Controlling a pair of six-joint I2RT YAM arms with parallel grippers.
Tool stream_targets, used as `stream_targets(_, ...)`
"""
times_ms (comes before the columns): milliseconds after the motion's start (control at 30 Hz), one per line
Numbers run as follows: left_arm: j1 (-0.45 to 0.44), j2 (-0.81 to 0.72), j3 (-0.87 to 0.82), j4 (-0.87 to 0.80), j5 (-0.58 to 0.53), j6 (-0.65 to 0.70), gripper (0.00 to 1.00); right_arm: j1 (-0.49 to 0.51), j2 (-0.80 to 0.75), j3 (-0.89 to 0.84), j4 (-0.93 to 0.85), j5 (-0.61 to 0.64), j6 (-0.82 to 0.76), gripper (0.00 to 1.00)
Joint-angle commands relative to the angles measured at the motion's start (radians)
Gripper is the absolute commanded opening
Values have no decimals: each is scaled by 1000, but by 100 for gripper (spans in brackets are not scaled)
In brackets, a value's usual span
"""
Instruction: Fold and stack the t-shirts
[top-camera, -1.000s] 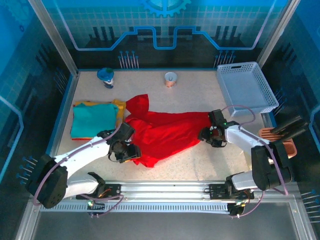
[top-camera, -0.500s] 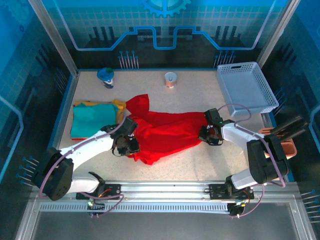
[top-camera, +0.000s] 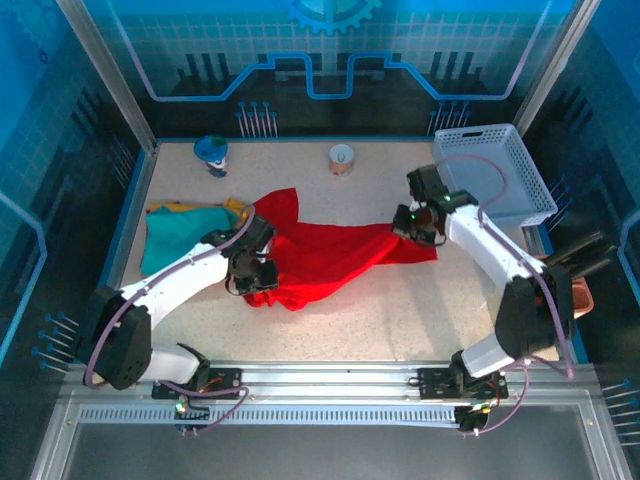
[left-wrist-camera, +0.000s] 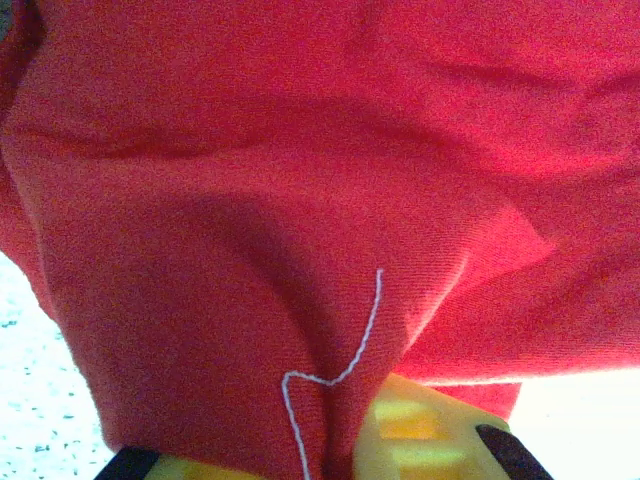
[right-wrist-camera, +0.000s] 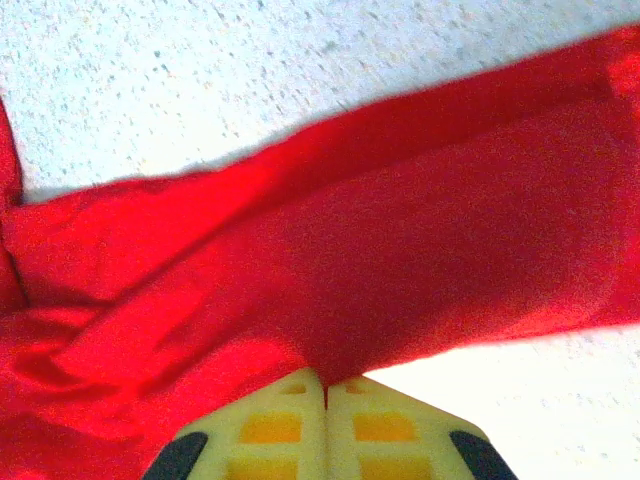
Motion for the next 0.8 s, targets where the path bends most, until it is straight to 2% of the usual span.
stream_targets(0,11,33,32,-31,-17,44,14,25,180,142,-88,3,-59,4)
stream_targets(33,16,42,33,-31,-22,51,14,22,244,198,-110,5,-73,7)
stream_targets(167,31,60,43,-31,-16,65,13,24,366,322,-112,36,-128,44)
stream_targets(233,32,63,50,-36,-15,70,13,26,346,307,-76,53,-139,54)
stream_targets(300,36,62,49,-40,-20,71,14,31,275,218,10,60,-138,73)
stream_targets(333,36,62,46,-39,-19,71,14,31,217,151,71,59,-130,78)
stream_targets(400,40,56,36,-32,-9,68,13,30,121,30,162,67,-118,78)
stream_targets(500,43,54,23,-26,2,67,13,25,48,-75,206,84,-100,68)
stream_targets(600,45,49,15,-29,9,69,13,5,30,-138,231,96,-94,56)
stream_targets(767,47,33,4,-28,12,66,13,-61,67,-178,276,45,-102,49)
